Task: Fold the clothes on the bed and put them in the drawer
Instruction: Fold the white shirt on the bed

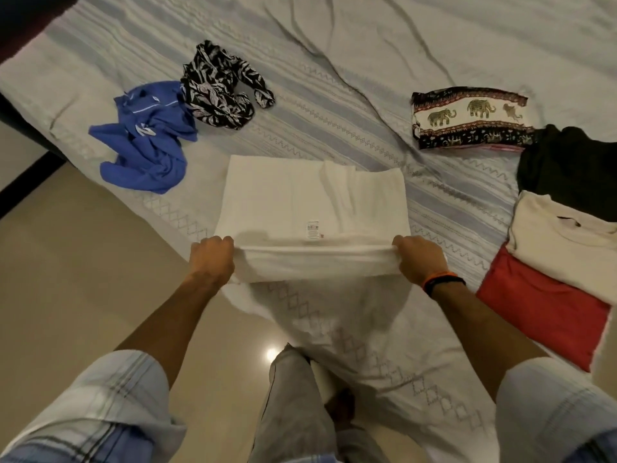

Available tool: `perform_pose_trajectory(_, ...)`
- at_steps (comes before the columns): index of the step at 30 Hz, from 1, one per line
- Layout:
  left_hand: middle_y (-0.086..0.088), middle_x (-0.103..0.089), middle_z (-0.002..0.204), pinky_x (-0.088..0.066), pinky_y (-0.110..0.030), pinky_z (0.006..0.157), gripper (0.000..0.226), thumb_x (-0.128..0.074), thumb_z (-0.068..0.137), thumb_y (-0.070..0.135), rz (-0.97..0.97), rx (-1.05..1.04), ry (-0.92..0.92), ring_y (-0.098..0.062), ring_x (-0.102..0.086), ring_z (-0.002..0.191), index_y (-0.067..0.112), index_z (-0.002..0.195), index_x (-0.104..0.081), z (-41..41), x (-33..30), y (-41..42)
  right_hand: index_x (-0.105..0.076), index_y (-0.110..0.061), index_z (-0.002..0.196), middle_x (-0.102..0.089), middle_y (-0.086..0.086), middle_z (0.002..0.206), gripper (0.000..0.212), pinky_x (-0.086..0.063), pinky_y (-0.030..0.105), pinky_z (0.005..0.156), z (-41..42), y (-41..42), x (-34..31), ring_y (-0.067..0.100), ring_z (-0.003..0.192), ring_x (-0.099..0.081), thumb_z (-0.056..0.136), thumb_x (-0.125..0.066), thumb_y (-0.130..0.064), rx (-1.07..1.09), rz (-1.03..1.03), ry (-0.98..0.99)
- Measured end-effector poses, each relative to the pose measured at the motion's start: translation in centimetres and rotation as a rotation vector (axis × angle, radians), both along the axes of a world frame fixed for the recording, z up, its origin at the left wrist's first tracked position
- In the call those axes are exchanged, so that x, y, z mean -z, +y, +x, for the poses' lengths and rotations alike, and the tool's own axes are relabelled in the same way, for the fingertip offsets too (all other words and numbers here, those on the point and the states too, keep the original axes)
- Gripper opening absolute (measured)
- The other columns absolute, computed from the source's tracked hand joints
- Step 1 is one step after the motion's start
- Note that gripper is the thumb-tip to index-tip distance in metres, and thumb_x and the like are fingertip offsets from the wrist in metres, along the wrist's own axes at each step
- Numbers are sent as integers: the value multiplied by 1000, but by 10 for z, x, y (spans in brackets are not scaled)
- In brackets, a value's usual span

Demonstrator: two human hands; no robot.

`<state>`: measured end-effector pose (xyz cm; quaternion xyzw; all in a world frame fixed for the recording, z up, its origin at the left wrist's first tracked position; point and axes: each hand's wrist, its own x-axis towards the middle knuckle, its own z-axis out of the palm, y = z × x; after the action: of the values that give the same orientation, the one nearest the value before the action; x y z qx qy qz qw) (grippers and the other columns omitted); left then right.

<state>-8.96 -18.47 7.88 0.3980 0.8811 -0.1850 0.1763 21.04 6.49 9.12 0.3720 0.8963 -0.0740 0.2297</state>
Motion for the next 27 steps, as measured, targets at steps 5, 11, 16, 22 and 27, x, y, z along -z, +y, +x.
perform_pose_trajectory(5, -15, -61, 114, -42, -40, 91, 34, -49, 88, 0, 63, -51, -37, -35, -58, 107, 8, 120, -55, -70, 32, 65, -56, -6, 110, -62, 14, 108, 22, -45, 44, 85, -70, 65, 23, 36, 101, -59, 91, -47, -1, 79, 63, 39)
perform_pose_trajectory(11, -18, -61, 114, -42, -42, 92, 34, -53, 86, -1, 107, -93, -30, -36, -59, 105, 6, 119, -54, -127, 74, 125, -53, -5, 110, -62, 15, 110, 20, -44, 45, 87, -122, 126, 64, 37, 101, -60, 91, -49, -2, 144, 79, -59)
perform_pose_trajectory(16, -20, -66, 104, -42, -43, 88, 38, -56, 82, -7, 193, -137, 0, -39, -62, 97, 4, 118, -53, -152, 105, 144, -52, -3, 111, -62, 17, 110, 20, -44, 46, 89, -138, 146, 91, 38, 102, -61, 92, -47, -1, 180, 68, -123)
perform_pose_trajectory(22, -25, -63, 103, -38, -47, 89, 41, -56, 80, -14, 331, -126, 14, -43, -58, 95, 2, 118, -53, -177, 106, 176, -55, -1, 107, -62, 21, 106, 20, -39, 53, 95, -153, 170, 98, 42, 99, -60, 89, -48, 3, 250, 157, -14)
perform_pose_trajectory(27, -26, -50, 128, -33, -51, 97, 41, -56, 83, -12, 474, -128, 77, -44, -47, 113, 1, 122, -55, -181, 115, 194, -50, 4, 121, -56, 27, 119, 36, -32, 63, 105, -166, 169, 105, 43, 111, -52, 85, -51, 6, 245, 360, 22)
